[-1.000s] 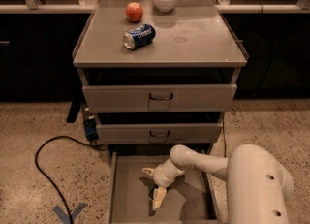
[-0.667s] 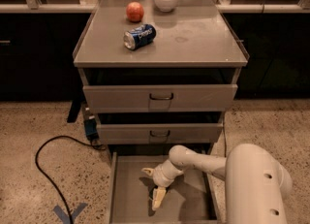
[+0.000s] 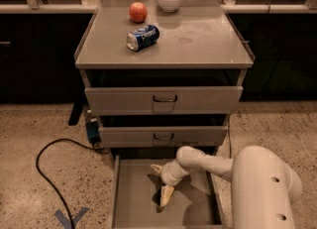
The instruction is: Pick sponge from bottom drawer and place on counter
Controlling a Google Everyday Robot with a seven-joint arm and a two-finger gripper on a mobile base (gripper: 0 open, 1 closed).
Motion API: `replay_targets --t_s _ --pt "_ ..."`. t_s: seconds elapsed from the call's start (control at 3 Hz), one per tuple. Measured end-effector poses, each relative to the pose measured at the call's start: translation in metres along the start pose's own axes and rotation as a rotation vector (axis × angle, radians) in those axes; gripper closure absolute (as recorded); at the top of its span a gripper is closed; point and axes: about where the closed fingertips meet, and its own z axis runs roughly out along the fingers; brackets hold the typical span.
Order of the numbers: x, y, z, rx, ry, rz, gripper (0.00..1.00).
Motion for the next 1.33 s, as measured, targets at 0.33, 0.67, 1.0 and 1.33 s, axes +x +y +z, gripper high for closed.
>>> replay_targets --t_s 0.33,0.67,1.0,1.33 --pt "0.013 -0.008 0.003 0.024 0.000 -0.011 0.00" --pt "0.023 -0.008 0.014 -0.004 0.012 -0.010 0.00" --pt "0.032 -0.003 0.038 -0.070 0.001 0.020 0.00" --pt "0.039 0.000 0.054 -0.118 0.002 0.065 0.00"
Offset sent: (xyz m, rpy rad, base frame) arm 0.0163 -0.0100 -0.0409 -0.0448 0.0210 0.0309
